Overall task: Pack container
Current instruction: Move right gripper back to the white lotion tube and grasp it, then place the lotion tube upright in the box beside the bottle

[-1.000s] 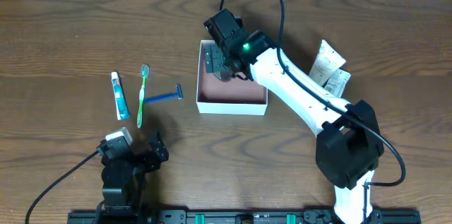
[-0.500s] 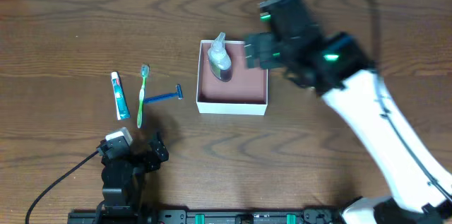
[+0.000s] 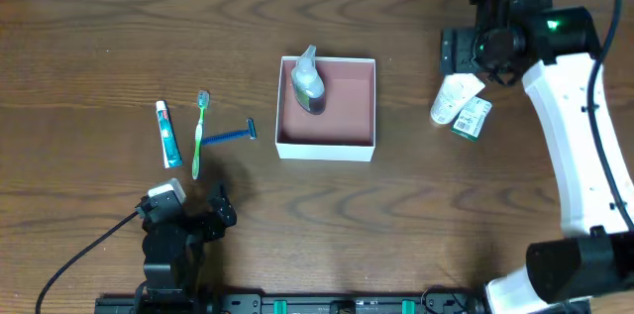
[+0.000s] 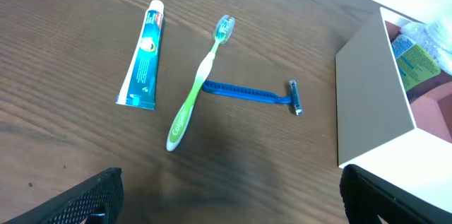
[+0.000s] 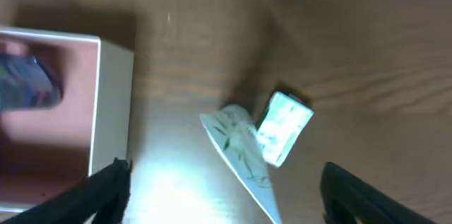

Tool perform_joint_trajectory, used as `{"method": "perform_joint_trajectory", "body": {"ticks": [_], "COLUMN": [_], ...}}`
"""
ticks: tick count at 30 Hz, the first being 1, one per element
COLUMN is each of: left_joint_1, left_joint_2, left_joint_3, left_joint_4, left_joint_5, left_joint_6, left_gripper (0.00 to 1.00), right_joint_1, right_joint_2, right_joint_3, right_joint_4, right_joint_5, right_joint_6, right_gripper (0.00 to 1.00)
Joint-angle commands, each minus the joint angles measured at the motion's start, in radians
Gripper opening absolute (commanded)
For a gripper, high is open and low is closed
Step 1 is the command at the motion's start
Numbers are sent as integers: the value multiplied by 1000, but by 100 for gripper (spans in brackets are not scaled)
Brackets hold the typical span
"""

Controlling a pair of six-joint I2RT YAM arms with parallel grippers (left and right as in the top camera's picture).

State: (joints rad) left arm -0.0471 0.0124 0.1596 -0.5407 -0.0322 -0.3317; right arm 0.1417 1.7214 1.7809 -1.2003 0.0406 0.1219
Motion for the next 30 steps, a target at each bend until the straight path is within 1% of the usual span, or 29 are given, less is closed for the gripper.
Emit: {"method": "perform_joint_trajectory", "body": {"ticks": [1, 4, 6, 8, 11, 14, 18, 22, 25, 30], "left_joint_1": [-2, -2, -2, -2, -2, -2, -2, -2, -2, -2], "left_joint_2": [-1, -1, -1, -1, -1, -1, -1, -1, -1, -1], "left_joint_3": [-14, -14, -14, -14, -14, -14, -14, -14, -14, -14], "left_joint_4": [0, 0, 0, 0, 0, 0, 0, 0, 0, 0], "left_joint_5": [-1, -1, -1, -1, -1, -1, -1, -1, -1, -1], "left_joint_6": [17, 17, 17, 17, 17, 17, 17, 17, 17, 17], "left_gripper": [98, 98, 98, 98, 98, 98, 98, 98, 98, 98], "right_joint_1": [-8, -8, -11, -14, -23, -31, -28, 3, 64, 219], "right_joint_2": [44, 88, 115, 132, 142, 133, 90, 3, -93, -246], "right_joint_3": [-3, -3, -3, -3, -3, -3, -2, -2, -2, -2], "right_joint_4": [-15, -26, -29, -31, -34, -31, -29, -30, -15, 41], "right_joint_5": [-26, -2, -2, 11, 43, 50, 48, 45, 45, 58], "right_joint_6": [-35, -34, -29, -21, 7, 44, 104, 149, 155, 179], "right_gripper": [79, 68, 59, 55, 33, 3, 1, 1, 1, 1]}}
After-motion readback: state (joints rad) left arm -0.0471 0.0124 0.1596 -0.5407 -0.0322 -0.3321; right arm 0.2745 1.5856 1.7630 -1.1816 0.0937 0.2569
